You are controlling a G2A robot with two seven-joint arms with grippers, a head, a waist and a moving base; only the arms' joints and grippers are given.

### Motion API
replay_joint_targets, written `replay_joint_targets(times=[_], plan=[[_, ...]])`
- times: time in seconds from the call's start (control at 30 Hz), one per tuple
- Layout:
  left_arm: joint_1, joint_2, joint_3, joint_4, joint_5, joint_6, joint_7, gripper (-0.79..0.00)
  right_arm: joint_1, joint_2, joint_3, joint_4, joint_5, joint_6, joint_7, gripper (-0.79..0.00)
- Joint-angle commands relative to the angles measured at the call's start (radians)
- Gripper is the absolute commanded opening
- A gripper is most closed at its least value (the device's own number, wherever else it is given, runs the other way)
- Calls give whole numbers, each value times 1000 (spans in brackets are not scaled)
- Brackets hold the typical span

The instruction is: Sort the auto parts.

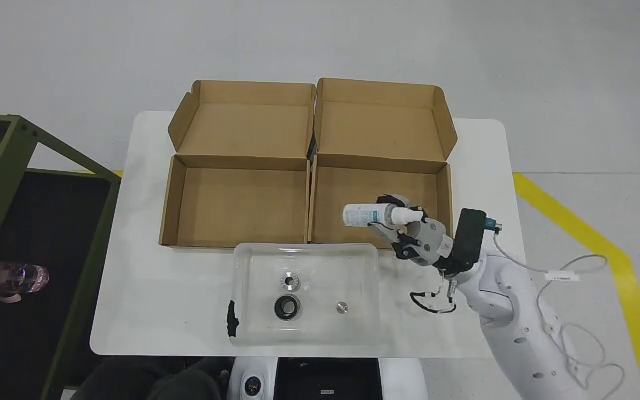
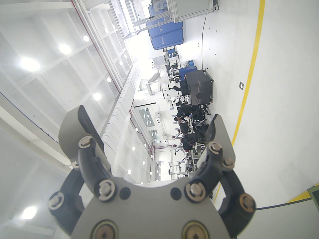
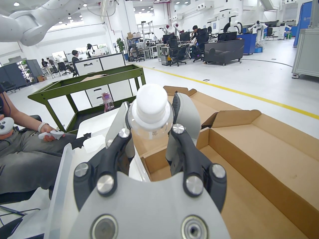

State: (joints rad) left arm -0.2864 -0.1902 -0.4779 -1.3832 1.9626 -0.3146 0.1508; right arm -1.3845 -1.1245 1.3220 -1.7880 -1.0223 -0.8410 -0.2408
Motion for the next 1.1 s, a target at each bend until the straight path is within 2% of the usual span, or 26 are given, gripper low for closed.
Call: replay_joint_targets(times=[0.0, 0.13, 0.4, 0.67, 1.07], plan=[[0, 0, 0, 0, 0, 0, 0, 0, -1, -2, -7, 9, 49, 6, 4, -785], [0, 0, 0, 0, 0, 0, 0, 0, 13, -4, -12, 21, 123, 7, 29, -785], [0, 0, 0, 0, 0, 0, 0, 0, 35, -7, -10, 34, 164, 63, 70, -785], [0, 0, 0, 0, 0, 0, 0, 0, 108, -12, -31, 83, 95, 102, 129, -785], [0, 0, 0, 0, 0, 0, 0, 0, 271, -30, -143, 230, -29, 158, 275, -785]])
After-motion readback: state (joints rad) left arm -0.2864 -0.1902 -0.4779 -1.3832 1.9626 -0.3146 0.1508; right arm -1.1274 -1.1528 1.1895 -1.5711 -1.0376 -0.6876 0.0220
